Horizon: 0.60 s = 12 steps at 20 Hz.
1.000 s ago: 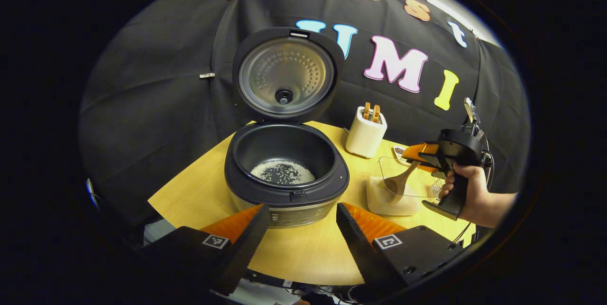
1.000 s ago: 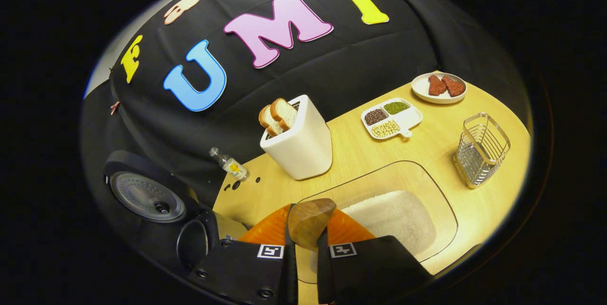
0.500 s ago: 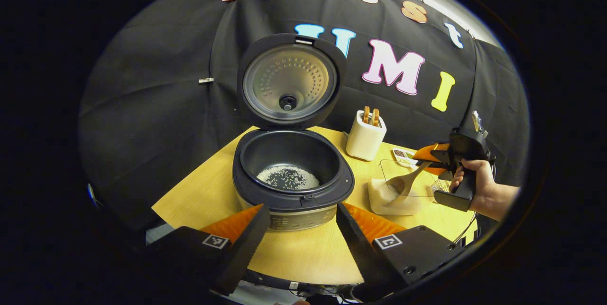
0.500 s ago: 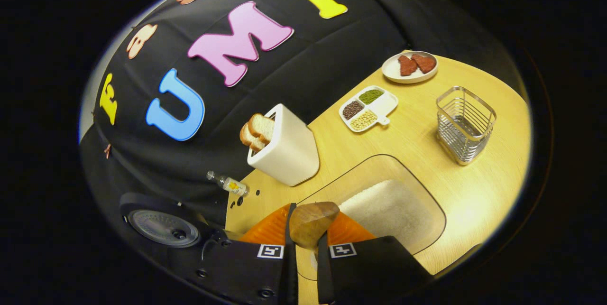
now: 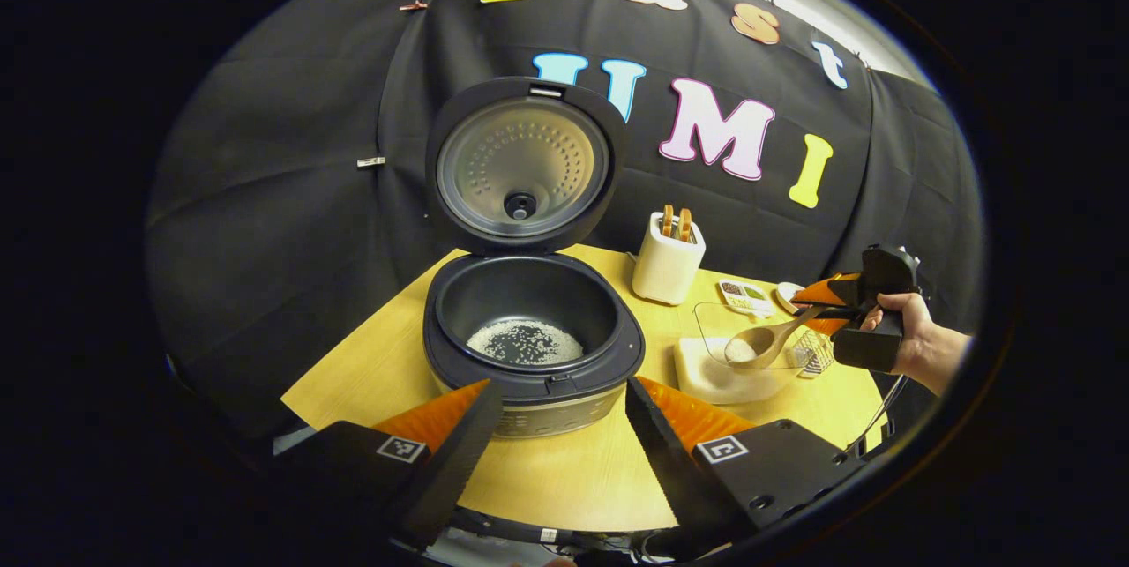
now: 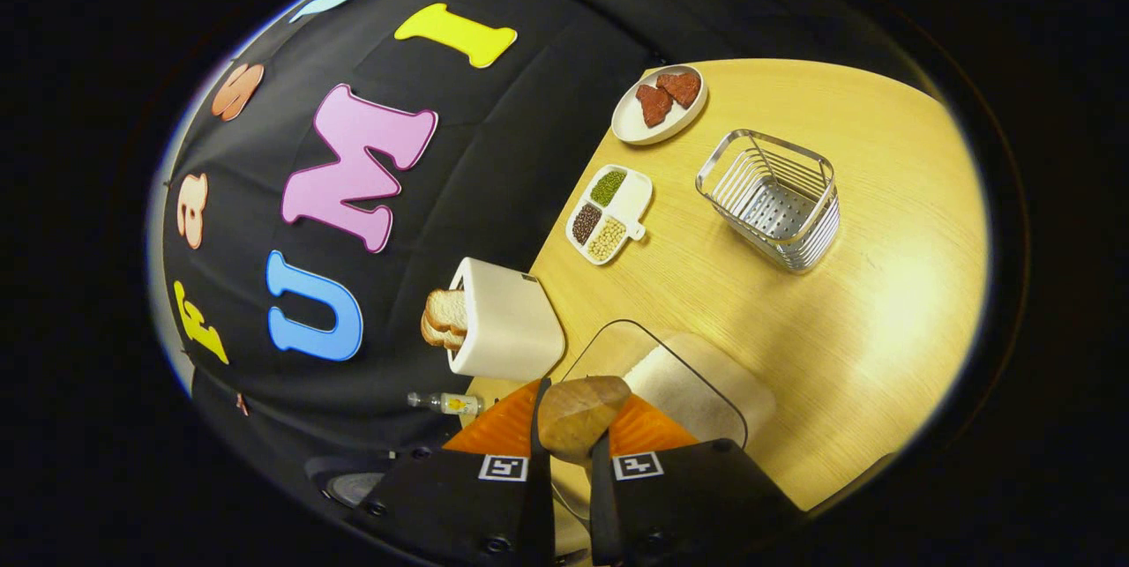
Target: Close the left gripper, press the button to open the rice cooker; take a wooden spoon from the chopstick holder with the right hand, scoop a spoonful of rice and pour it into the rice cooker, then put the wooden spoon back into the chopstick holder.
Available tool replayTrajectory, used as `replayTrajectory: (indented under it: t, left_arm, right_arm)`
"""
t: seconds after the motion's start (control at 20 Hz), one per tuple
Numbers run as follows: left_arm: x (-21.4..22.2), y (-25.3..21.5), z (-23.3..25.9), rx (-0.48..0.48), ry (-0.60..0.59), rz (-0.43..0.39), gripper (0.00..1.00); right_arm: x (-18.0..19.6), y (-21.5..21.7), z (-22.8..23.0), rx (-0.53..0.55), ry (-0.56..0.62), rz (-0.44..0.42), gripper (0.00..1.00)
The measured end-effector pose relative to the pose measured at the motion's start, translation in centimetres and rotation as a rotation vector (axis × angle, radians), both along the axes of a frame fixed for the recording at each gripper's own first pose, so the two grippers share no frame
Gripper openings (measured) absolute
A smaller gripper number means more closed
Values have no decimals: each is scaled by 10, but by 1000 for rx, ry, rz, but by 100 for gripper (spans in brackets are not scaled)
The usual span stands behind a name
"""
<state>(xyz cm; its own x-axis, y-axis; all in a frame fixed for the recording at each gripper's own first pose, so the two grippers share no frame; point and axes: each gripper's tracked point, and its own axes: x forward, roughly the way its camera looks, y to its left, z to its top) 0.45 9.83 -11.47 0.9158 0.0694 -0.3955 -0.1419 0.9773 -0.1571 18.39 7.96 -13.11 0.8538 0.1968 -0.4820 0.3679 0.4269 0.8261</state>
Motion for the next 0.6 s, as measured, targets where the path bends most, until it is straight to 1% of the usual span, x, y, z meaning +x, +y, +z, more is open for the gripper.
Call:
replayTrajectory:
  t: [0.3, 0.5, 0.6]
  left_arm:
    - [-3, 7, 4, -4, -28, 10, 96]
    - [-12, 25, 0, -8, -30, 50, 96]
    - [-16, 36, -1, -15, -32, 81, 96]
  right_arm:
    - [1, 27, 44, 115, -34, 43, 20]
    - [-4, 76, 81, 121, -92, 157, 20]
    - [-8, 105, 95, 158, -93, 210, 20]
